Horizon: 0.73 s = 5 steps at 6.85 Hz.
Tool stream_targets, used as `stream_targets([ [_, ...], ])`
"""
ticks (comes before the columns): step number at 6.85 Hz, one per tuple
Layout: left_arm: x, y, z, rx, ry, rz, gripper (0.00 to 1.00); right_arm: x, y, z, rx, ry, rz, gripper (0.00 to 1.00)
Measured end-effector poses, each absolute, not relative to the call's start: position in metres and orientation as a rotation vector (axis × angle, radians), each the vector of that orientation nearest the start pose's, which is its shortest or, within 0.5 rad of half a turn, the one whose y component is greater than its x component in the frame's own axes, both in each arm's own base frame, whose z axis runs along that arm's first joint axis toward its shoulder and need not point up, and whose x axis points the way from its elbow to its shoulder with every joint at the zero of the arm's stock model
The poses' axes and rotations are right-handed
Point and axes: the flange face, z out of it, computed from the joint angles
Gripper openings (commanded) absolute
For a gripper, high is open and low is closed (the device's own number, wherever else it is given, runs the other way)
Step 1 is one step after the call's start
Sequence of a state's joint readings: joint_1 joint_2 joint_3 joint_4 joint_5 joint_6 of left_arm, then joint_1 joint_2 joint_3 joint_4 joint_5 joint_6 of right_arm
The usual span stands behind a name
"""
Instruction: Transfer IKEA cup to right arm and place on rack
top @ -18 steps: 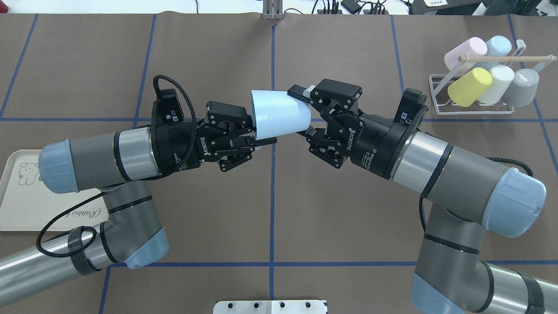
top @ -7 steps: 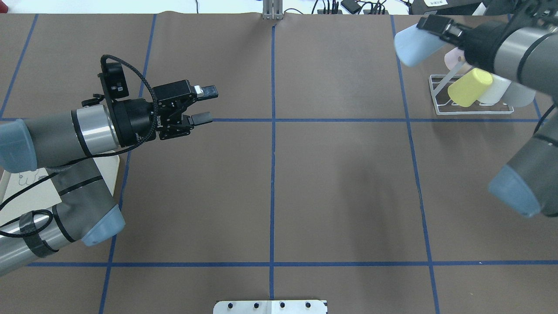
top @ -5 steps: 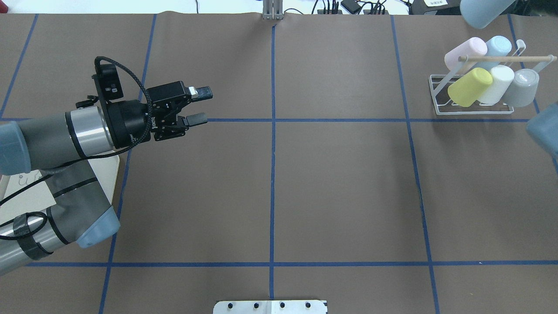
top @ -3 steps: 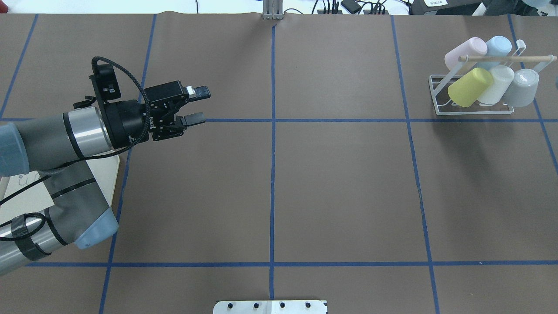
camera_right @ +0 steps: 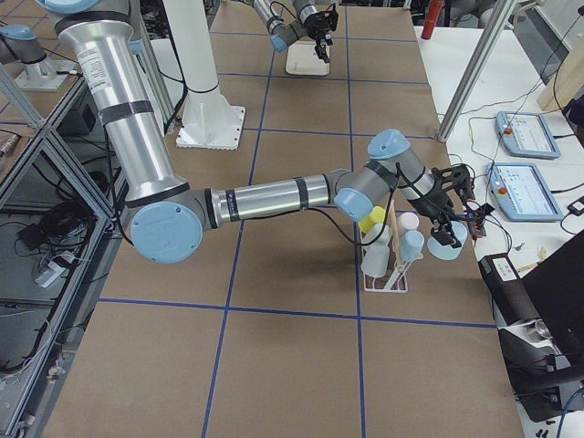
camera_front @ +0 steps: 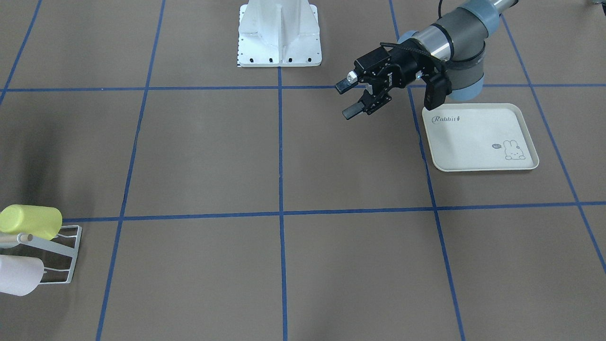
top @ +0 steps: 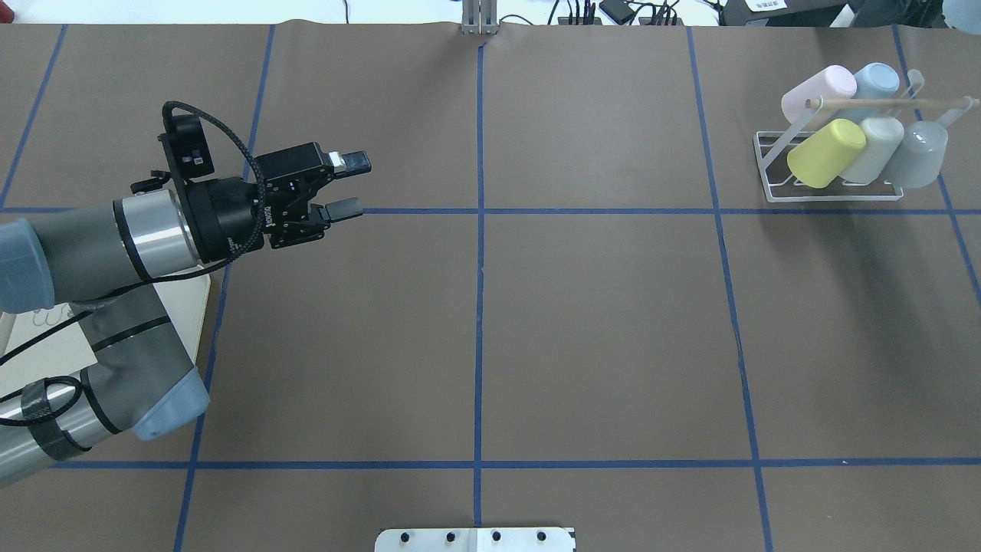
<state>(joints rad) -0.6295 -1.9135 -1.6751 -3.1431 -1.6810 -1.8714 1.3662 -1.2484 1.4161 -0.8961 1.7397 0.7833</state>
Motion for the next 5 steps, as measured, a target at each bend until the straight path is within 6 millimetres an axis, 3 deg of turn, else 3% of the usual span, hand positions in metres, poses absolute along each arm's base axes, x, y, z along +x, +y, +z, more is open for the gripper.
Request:
stream_targets([
  [5, 0.367, -0.418, 0.260, 0.269, 2.034, -0.483, 0.99, -0.035, -0.658, 0.526, 0.578, -0.610, 0.422, 0.00],
])
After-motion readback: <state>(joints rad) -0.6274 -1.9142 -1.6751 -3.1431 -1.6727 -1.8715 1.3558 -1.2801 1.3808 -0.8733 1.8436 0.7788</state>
